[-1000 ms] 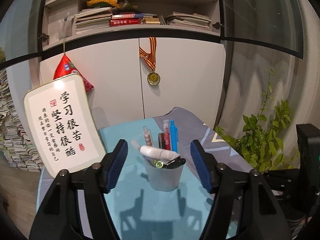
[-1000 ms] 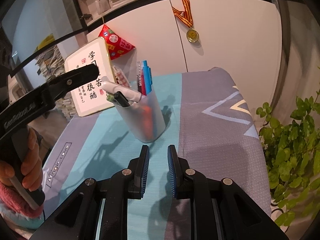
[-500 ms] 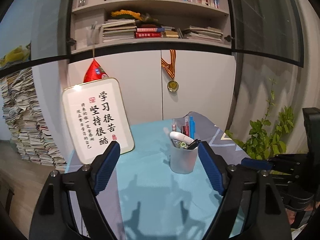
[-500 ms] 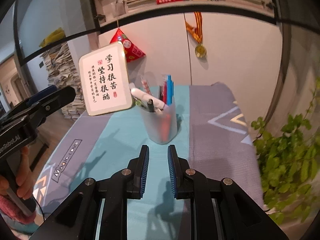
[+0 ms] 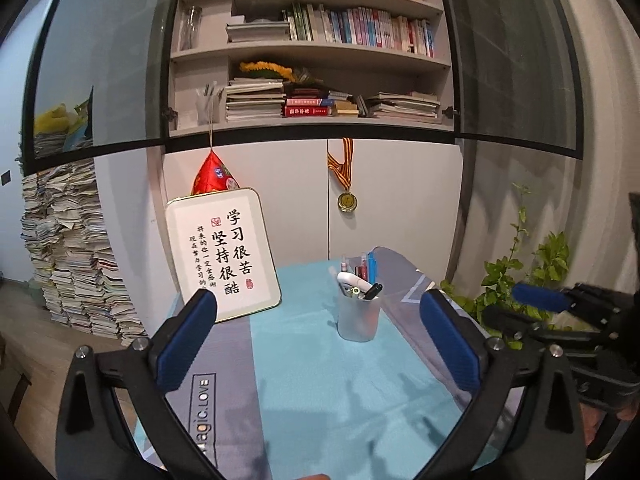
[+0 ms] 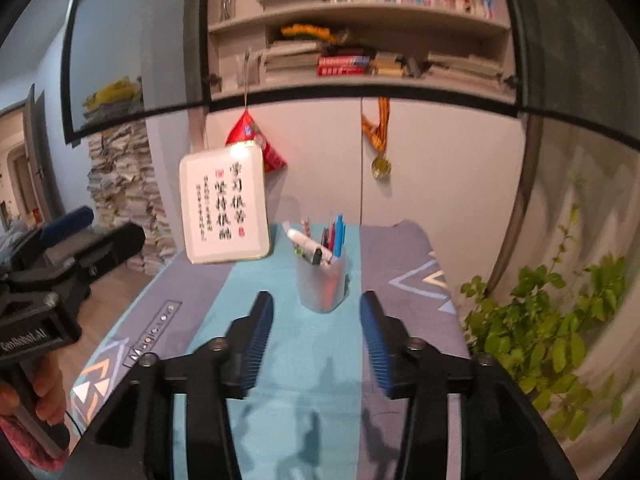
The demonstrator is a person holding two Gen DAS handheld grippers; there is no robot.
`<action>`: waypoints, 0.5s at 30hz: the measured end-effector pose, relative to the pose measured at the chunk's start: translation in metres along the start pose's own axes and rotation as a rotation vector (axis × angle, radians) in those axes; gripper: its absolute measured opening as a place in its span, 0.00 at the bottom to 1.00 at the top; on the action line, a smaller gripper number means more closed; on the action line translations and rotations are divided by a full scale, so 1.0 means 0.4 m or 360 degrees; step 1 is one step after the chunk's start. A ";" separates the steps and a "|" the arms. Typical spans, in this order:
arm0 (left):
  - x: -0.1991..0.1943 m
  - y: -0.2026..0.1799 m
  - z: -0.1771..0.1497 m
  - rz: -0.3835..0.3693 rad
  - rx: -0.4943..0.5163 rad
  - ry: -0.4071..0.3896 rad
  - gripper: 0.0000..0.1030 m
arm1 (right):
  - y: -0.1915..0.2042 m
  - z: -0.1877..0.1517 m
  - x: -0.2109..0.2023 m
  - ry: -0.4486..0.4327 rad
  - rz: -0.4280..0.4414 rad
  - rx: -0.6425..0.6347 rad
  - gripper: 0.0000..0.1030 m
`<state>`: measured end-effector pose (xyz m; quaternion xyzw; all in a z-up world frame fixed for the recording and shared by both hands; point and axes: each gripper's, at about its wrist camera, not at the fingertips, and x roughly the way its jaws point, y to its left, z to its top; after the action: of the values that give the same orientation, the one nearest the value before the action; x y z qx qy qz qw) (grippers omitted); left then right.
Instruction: Organize stationery
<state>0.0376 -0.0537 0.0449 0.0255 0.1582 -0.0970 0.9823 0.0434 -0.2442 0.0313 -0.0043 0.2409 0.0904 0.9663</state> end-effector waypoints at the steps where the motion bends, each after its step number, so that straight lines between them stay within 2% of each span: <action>1: -0.017 -0.002 0.000 0.0010 0.0003 -0.0008 0.99 | 0.004 0.001 -0.023 -0.0031 -0.0012 0.0001 0.52; 3: -0.040 -0.003 0.002 0.0043 0.0007 -0.0004 0.99 | 0.012 0.006 -0.066 -0.0094 -0.0034 0.0004 0.61; 8: -0.108 -0.001 0.001 0.0067 -0.0007 -0.0030 0.99 | 0.031 0.016 -0.144 -0.0222 -0.0049 0.0034 0.72; 15: -0.183 0.002 0.004 0.0097 -0.0013 -0.0121 0.99 | 0.047 0.012 -0.206 -0.0297 -0.0039 0.0065 0.74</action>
<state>-0.0299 -0.0395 0.0696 0.0227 0.1202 -0.0672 0.9902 -0.0293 -0.2397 0.0748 0.0211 0.1518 0.0738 0.9854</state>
